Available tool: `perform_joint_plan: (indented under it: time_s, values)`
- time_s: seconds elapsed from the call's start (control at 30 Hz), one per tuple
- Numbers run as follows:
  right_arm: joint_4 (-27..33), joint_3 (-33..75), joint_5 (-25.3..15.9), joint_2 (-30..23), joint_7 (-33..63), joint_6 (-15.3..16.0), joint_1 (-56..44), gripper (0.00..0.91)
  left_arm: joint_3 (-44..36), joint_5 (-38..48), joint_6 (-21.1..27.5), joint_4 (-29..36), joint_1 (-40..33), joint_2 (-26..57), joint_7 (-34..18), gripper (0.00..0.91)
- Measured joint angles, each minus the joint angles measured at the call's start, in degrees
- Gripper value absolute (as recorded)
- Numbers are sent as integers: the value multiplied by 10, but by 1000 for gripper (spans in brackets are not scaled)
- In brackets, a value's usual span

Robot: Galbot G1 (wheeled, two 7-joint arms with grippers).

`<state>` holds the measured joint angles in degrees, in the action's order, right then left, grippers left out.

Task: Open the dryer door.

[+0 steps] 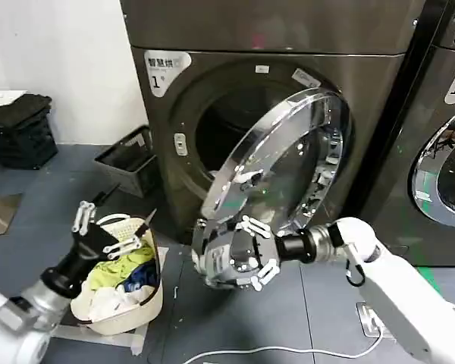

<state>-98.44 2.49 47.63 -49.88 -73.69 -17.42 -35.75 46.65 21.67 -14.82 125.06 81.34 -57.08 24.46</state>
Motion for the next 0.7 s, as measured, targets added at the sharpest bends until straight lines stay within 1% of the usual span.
perform_joint_plan:
  time_s: [0.17, 0.47, 0.6, 0.7]
  values:
    - [1, 62, -20, 28, 13, -12, -51, 907, -31, 14, 0, -33, -41, 20, 13, 907]
    - [-13, 196, -19, 75, 33, -21, -182, 907, -112, 25, -6, -88, -127, 60, 46, 907]
    - [-31, 275, -20, 76, 46, -28, -259, 907, -165, 24, -9, -108, -165, 67, 50, 907]
    - [-46, 349, -33, 65, 75, -36, -321, 907, -206, 27, -11, -125, -196, 69, 52, 907]
